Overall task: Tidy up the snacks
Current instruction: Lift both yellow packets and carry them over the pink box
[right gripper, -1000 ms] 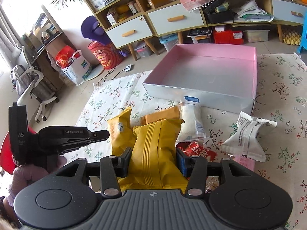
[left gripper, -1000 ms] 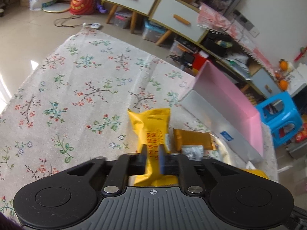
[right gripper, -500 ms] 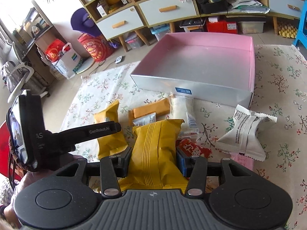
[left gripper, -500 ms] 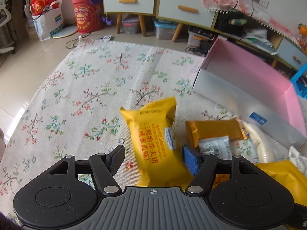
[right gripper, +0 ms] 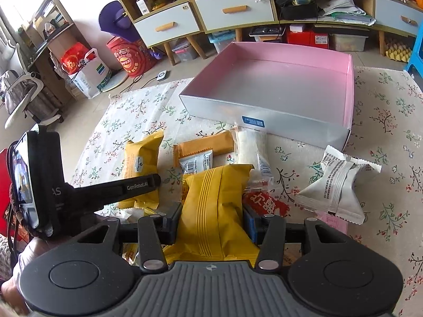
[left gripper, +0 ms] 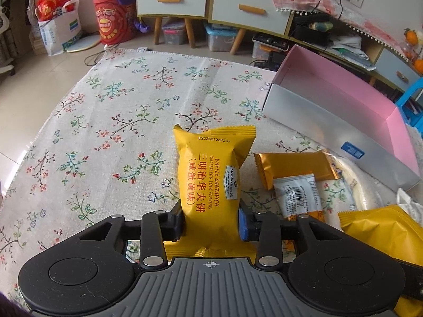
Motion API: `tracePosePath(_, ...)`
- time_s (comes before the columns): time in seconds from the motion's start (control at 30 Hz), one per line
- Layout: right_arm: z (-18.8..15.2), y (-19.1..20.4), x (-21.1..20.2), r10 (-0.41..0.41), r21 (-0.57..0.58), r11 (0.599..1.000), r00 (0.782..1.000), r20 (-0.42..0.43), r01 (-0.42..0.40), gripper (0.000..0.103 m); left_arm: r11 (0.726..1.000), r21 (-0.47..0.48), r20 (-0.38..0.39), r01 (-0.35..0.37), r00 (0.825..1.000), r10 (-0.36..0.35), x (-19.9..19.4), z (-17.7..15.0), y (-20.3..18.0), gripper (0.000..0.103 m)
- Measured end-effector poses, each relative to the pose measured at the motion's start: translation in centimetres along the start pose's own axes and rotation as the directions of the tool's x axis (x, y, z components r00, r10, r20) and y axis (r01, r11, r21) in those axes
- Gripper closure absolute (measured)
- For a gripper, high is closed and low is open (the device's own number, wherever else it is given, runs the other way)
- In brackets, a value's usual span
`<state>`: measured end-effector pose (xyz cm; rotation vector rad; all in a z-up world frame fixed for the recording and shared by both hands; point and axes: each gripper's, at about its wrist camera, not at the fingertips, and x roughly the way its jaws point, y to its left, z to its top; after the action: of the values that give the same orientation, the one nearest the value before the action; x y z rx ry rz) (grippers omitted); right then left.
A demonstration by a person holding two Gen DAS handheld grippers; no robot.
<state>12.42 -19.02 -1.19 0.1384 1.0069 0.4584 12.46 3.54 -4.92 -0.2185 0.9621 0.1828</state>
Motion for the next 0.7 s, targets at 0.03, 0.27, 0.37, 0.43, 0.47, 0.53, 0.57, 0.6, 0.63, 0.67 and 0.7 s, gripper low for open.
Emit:
tracePosePath(0.03, 0.0, 0.0, -0.1, 0.002, 0.002, 1.0, 1.0, 0.002, -0.002, 0.068, 1.0, -0.007, 0.002, 0.012, 1.0, -0.012, -0.2, 0.2, 0.1, 0.068)
tracePosePath(0.27, 1.2, -0.9, -1.0, 0.016, 0.043, 0.999, 0.999, 0.036, -0.018, 0.068, 0.996, 0.018, 0.045, 0.084, 0.995, -0.085, -2.3, 2.6, -0.6, 0.068)
tracePosePath(0.37, 2.3, -1.7, -1.6, 0.013, 0.063, 0.998, 0.997, 0.075, -0.018, 0.068, 0.991, 0.071, 0.075, 0.113, 0.99, -0.118, -2.7, 4.4, -1.8, 0.068)
tracePosePath(0.43, 3.1, -2.4, -1.9, -0.001, 0.071, 0.997, 0.995, 0.101, -0.006, 0.068, 0.986, 0.112, 0.095, 0.126, 0.986, -0.137, -2.6, 5.6, -2.8, 0.068)
tracePosePath(0.47, 3.6, -2.8, -1.9, -0.007, 0.077, 0.997, 0.993, 0.115, -0.002, 0.068, 0.983, 0.132, 0.103, 0.131, 0.984, -0.145, -2.4, 6.2, -3.5, 0.068)
tracePosePath(0.53, 4.5, -3.6, -1.9, -0.015, 0.091, 0.996, 0.989, 0.144, 0.002, 0.068, 0.976, 0.162, 0.123, 0.144, 0.979, -0.165, -1.8, 7.5, -4.7, 0.068)
tracePosePath(0.57, 5.0, -4.1, -1.9, -0.017, 0.097, 0.995, 0.987, 0.161, 0.002, 0.068, 0.973, 0.174, 0.136, 0.151, 0.975, -0.176, -1.4, 8.1, -5.3, 0.068)
tracePosePath(0.6, 5.5, -4.6, -1.8, -0.022, 0.101, 0.995, 0.984, 0.178, 0.004, 0.068, 0.969, 0.187, 0.149, 0.16, 0.971, -0.189, -1.0, 8.7, -5.9, 0.068)
tracePosePath(0.63, 6.0, -5.0, -1.7, -0.031, 0.102, 0.995, 0.98, 0.195, 0.011, 0.068, 0.964, 0.203, 0.163, 0.17, 0.965, -0.204, -0.5, 9.3, -6.5, 0.068)
tracePosePath(0.67, 6.5, -5.4, -1.5, -0.043, 0.102, 0.995, 0.977, 0.211, 0.022, 0.068, 0.96, 0.219, 0.174, 0.177, 0.961, -0.217, 0.0, 9.8, -7.1, 0.068)
tracePosePath(0.7, 7.1, -5.9, -1.2, -0.054, 0.099, 0.995, 0.973, 0.226, 0.032, 0.068, 0.954, 0.24, 0.185, 0.182, 0.956, -0.229, 0.7, 10.2, -7.8, 0.068)
